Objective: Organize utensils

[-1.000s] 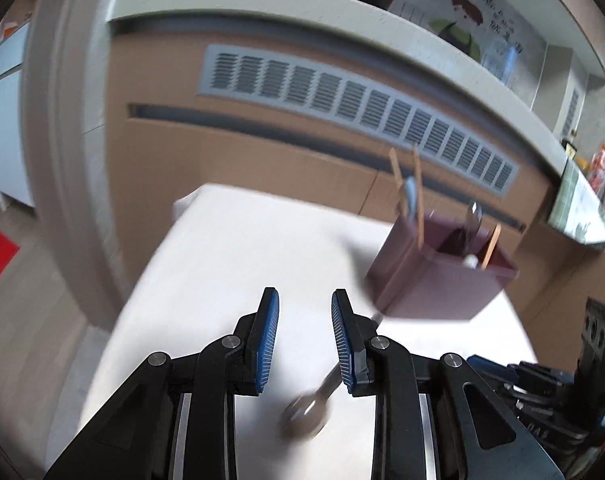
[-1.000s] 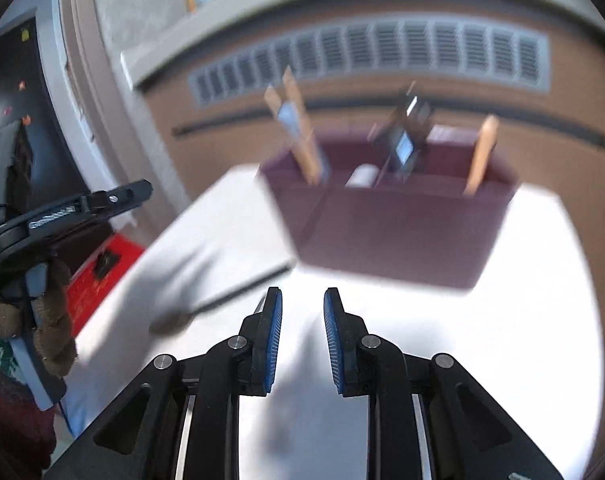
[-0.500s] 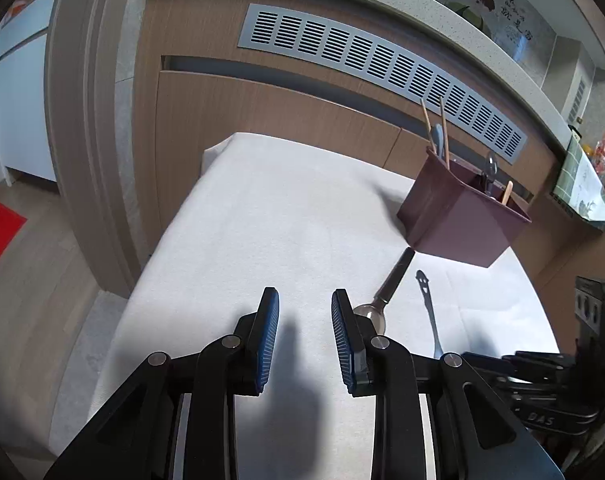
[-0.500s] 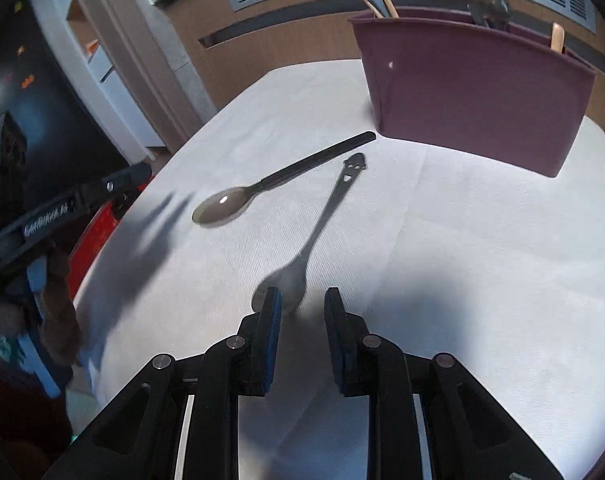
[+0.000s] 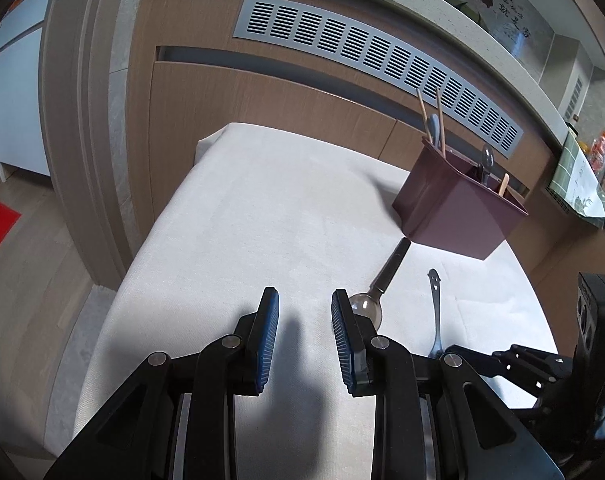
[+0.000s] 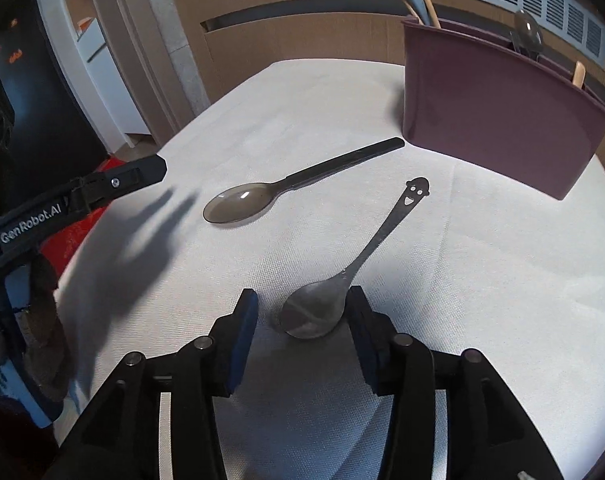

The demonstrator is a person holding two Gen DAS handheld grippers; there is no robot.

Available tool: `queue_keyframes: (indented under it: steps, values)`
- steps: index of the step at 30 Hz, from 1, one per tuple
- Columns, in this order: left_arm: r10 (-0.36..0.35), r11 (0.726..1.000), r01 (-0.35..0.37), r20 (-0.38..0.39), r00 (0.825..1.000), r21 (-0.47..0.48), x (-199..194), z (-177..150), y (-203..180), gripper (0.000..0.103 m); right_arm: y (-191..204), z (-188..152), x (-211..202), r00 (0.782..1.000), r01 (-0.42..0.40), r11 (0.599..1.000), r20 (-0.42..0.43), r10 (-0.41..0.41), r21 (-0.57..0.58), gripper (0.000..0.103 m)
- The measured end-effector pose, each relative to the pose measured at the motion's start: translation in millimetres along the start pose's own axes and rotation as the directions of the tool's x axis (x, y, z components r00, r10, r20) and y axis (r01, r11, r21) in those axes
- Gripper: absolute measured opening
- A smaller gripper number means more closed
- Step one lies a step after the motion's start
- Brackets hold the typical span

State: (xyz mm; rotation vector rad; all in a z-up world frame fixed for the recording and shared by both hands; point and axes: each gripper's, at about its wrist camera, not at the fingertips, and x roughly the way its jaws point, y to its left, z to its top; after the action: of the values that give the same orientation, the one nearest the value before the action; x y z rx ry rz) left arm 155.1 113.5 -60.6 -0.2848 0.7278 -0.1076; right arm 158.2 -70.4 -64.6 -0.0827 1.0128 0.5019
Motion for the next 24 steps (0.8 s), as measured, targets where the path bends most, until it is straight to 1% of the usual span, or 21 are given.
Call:
queue_keyframes:
  steps: [2, 3, 4, 6, 9, 11, 13, 16, 19, 24]
  values:
    - [0.000, 1.000, 0.000, -0.001, 1.000, 0.004, 0.6, -1.0, -1.9, 0.028, 5.1, -1.7, -0.7, 1.000, 0.027, 0.999, -0.001, -0.027, -0.036, 0.045]
    - [0.000, 1.000, 0.000, -0.004, 1.000, 0.006, 1.0, -1.5, -2.4, 0.028, 6.7, -2.6, -1.2, 0.999, 0.032, 0.998, 0.000, -0.032, -0.048, 0.043]
    - [-0.002, 1.000, 0.002, -0.008, 1.000, 0.010, 2.1, -1.9, -3.8, 0.028, 6.8, -3.0, -1.5, 0.999, 0.040, 0.998, 0.006, -0.040, -0.051, 0.037]
    - [-0.003, 1.000, 0.004, -0.020, 1.000, 0.024, 5.0, -2.9, -8.2, 0.028, 5.4, -4.1, -2.5, 0.997, 0.074, 0.995, 0.024, -0.073, -0.063, 0.029]
    - [-0.005, 0.998, 0.008, -0.040, 0.999, 0.065, 10.7, -5.2, -18.3, 0.028, -3.5, -7.6, -7.8, 0.996, 0.087, 0.994, 0.035, -0.085, -0.067, 0.028]
    - [-0.010, 0.996, 0.015, -0.057, 0.998, 0.087, 15.0, -6.2, -24.8, 0.028, -18.1, -9.8, -15.8, 0.990, 0.130, 0.991, 0.062, -0.127, -0.041, 0.027]
    - [-0.018, 0.996, 0.025, -0.074, 0.997, 0.091, 19.9, -6.4, -29.8, 0.028, -34.4, -12.3, -24.4, 0.984, 0.156, 0.988, 0.087, -0.154, -0.007, 0.026]
    - [-0.017, 0.997, 0.024, -0.087, 0.996, 0.080, 25.9, -4.8, -34.0, 0.028, -63.8, -19.0, -46.5, 0.973, 0.182, 0.981, 0.134, -0.189, 0.062, 0.026]
    - [-0.004, 0.999, 0.009, -0.091, 0.996, 0.053, 29.7, -3.7, -33.9, 0.028, -91.3, -27.8, -71.5, 0.954, 0.216, 0.968, 0.184, -0.238, 0.129, 0.026]
    - [0.021, 0.998, -0.028, -0.113, 0.993, -0.062, 36.6, -1.1, -21.4, 0.028, -118.9, -35.7, -98.1, 0.932, 0.225, 0.954, 0.240, -0.270, 0.200, 0.026]
